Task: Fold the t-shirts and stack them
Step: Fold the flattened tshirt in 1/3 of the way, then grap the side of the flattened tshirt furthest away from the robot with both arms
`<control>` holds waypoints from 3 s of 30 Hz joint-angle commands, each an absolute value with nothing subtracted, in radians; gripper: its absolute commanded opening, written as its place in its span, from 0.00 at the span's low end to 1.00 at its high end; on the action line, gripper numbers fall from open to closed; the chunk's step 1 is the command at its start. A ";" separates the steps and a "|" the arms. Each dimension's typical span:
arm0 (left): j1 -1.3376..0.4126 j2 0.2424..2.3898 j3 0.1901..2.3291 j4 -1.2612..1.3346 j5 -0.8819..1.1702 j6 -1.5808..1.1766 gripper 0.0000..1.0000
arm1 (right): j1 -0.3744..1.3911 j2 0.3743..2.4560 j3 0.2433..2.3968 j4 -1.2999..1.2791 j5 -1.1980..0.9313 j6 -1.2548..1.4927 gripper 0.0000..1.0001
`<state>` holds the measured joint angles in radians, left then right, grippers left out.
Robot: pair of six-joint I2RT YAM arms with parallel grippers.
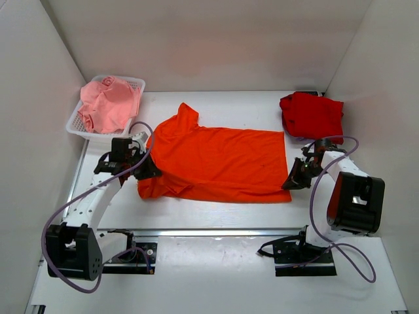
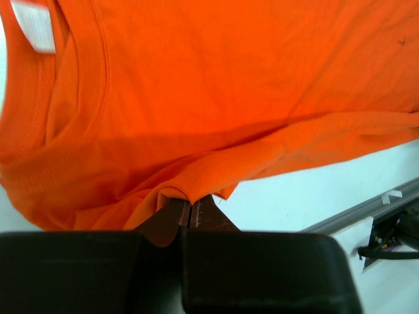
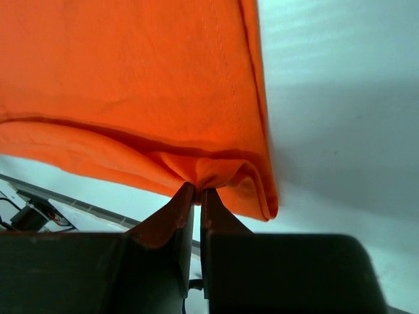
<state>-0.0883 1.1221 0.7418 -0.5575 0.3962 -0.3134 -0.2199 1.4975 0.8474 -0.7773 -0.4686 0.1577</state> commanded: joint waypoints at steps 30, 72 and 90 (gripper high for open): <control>-0.038 1.506 1.080 -0.422 0.321 -0.331 0.64 | -0.183 1.620 1.084 -0.581 -0.290 0.230 0.37; -0.106 1.542 0.821 -0.459 0.290 -0.488 0.62 | -0.015 1.554 0.784 -0.430 -0.396 0.344 0.44; -0.060 1.945 1.492 -0.310 0.249 -0.382 0.56 | -0.009 1.494 1.072 -0.407 -0.422 0.302 0.49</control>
